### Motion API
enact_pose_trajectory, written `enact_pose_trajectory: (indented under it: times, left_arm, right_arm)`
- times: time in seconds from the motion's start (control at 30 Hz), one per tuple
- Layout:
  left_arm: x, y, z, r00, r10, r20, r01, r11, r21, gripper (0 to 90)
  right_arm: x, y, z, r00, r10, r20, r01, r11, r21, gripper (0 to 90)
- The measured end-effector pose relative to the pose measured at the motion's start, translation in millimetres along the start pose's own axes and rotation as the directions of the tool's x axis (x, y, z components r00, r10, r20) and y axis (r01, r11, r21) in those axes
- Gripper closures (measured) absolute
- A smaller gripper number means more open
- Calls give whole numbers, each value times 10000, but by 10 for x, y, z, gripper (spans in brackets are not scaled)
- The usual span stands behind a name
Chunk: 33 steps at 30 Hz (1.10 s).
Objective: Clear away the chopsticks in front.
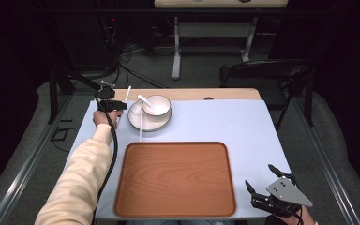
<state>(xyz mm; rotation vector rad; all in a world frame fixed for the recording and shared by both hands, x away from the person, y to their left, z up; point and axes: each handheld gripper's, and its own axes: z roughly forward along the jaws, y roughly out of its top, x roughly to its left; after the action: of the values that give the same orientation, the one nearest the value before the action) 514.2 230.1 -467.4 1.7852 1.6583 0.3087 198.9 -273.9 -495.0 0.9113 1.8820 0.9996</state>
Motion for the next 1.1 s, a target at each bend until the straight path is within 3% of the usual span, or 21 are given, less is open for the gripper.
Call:
enact_pose_trajectory:
  times: [0.13, 0.43, 0.83, 1.1]
  left_arm:
    - [-38, -100, -88, 9999, 142, 22, -142, 9999, -72, 844]
    - [-66, -410, -366, 9989, -218, 416, 234, 9990, -391, 844]
    - [-273, -912, -661, 9906, -440, 1295, 516, 9971, -557, 844]
    - [-403, -1229, -743, 9883, -604, 1401, 725, 9939, -826, 844]
  right_arm:
    - [-10, -4, -4, 9999, 102, 8, -102, 9999, -36, 144]
    - [-39, -18, -35, 9992, 390, 63, -387, 9981, -484, 144]
    - [-37, -9, -16, 9986, 488, 201, -478, 9978, -467, 143]
    - [-37, -8, -8, 9990, 432, 101, -427, 9979, -478, 143]
